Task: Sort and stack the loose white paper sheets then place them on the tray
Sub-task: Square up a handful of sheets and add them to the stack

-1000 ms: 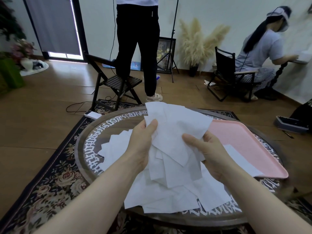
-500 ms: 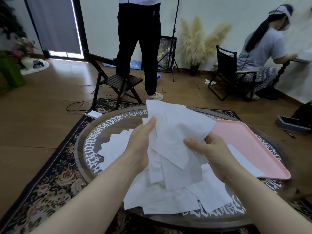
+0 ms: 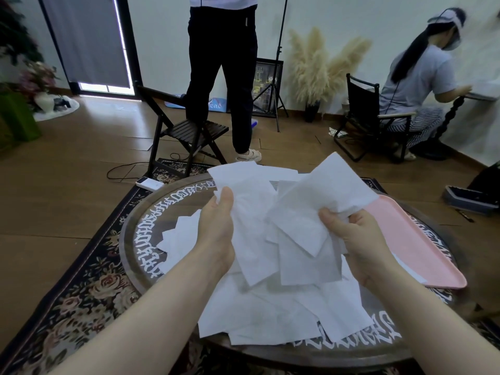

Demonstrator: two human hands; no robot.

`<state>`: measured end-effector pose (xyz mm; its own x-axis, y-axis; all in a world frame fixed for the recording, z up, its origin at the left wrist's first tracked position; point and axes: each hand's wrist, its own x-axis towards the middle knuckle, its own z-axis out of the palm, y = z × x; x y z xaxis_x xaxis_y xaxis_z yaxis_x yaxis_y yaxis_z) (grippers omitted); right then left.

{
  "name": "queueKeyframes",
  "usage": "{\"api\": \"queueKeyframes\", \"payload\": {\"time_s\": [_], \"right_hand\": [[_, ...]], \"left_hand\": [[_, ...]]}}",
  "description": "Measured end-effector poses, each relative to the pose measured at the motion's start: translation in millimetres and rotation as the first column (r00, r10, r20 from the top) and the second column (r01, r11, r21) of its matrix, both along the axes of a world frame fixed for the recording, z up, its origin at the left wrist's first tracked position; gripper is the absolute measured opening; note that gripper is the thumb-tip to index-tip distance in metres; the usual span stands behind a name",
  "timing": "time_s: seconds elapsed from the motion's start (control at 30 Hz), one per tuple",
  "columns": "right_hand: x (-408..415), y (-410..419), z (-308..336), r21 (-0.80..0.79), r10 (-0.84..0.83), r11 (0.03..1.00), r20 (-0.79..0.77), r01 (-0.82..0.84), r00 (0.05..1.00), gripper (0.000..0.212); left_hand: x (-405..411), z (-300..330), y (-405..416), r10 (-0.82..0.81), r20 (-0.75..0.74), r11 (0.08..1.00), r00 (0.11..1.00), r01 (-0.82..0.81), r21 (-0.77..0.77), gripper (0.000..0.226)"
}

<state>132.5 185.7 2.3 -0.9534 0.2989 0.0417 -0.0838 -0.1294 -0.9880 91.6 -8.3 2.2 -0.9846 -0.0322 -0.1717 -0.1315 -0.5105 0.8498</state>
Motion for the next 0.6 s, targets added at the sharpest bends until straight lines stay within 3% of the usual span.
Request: {"api": "queueKeyframes", "payload": {"time_s": [0.13,0.2,0.37,0.47,0.6], "right_hand": [[2,6,11,-0.151,0.109,0.98,-0.149,-0.132,0.983,0.031],[6,5,16,-0.16,0.219,0.954,-0.198,-0.252,0.955,0.027],[9,-6,10,-0.095,0.424,0.897,-0.086,-0.431,0.902,0.019],[8,-13,3,-0.083,0.418,0.905,0.004,-0.417,0.908,0.025],[7,-15,-1,-0.094,0.342,0.937,0.042,-0.337,0.939,0.029]], "left_hand": [[-3,-4,-3,0.039,0.039,0.989,0.998,-0.033,-0.144,0.022],[-3,-8,-2,-0.003,0.103,0.978,0.995,0.025,-0.209,0.021],[2,-9,7,-0.171,0.184,0.969,0.968,0.199,-0.146,0.026],[2,-4,8,-0.168,0.116,0.983,0.979,0.175,-0.056,0.031],[3,-1,5,-0.248,0.048,0.967,0.968,0.244,0.073,0.063]]}}
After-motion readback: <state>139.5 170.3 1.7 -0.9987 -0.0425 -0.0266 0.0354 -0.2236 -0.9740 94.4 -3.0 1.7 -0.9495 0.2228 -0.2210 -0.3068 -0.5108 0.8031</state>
